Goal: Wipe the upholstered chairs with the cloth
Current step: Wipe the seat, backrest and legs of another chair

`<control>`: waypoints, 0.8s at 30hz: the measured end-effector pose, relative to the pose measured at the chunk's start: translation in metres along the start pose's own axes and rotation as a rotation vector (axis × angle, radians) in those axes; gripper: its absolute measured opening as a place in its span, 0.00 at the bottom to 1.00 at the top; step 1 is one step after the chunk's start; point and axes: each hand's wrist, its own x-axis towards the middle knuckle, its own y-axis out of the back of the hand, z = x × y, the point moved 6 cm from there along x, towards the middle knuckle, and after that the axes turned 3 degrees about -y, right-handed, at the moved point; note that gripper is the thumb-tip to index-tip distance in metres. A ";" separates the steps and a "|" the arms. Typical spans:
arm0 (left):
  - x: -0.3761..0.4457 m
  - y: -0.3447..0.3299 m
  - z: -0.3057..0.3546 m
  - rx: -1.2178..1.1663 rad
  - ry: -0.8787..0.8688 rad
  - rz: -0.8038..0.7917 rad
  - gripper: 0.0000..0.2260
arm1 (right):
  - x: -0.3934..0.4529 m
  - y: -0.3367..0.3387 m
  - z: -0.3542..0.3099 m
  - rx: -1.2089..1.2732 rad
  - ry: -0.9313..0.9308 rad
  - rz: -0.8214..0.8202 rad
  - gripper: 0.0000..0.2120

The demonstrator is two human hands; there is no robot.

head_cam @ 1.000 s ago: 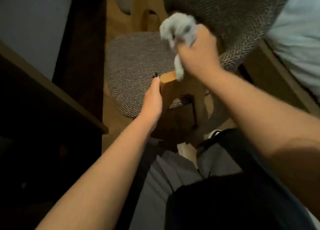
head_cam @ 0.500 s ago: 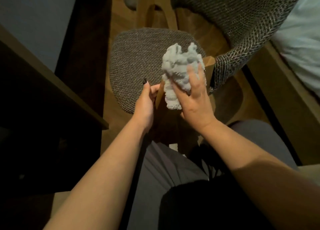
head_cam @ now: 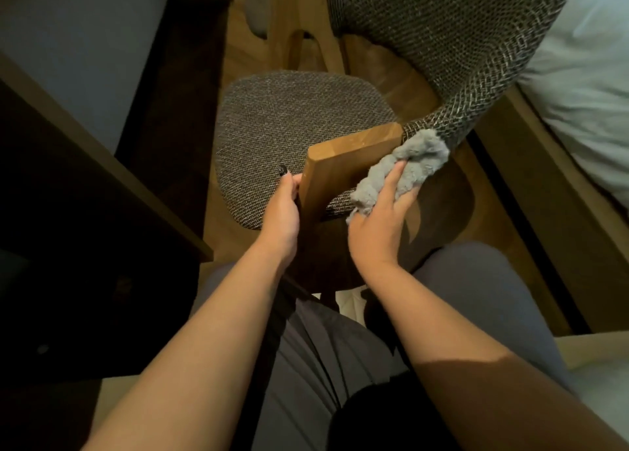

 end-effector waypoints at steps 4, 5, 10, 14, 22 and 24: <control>-0.009 -0.002 0.007 0.036 0.049 -0.058 0.25 | -0.010 0.003 -0.021 -0.171 0.523 -0.084 0.48; -0.010 -0.001 0.009 0.039 0.049 -0.079 0.26 | -0.013 0.002 -0.026 -0.242 0.695 -0.106 0.46; -0.012 0.006 0.016 -0.007 0.085 -0.114 0.24 | -0.017 -0.007 -0.017 -0.445 1.160 -0.209 0.18; -0.006 0.021 0.014 0.061 0.101 -0.129 0.21 | -0.020 -0.026 -0.010 -0.576 1.193 -0.243 0.13; 0.000 0.072 0.005 0.042 0.215 -0.144 0.34 | -0.050 -0.081 -0.019 -0.680 1.219 -0.313 0.16; -0.001 0.088 0.004 0.120 0.233 -0.091 0.32 | -0.055 -0.094 -0.015 -0.720 1.250 -0.361 0.16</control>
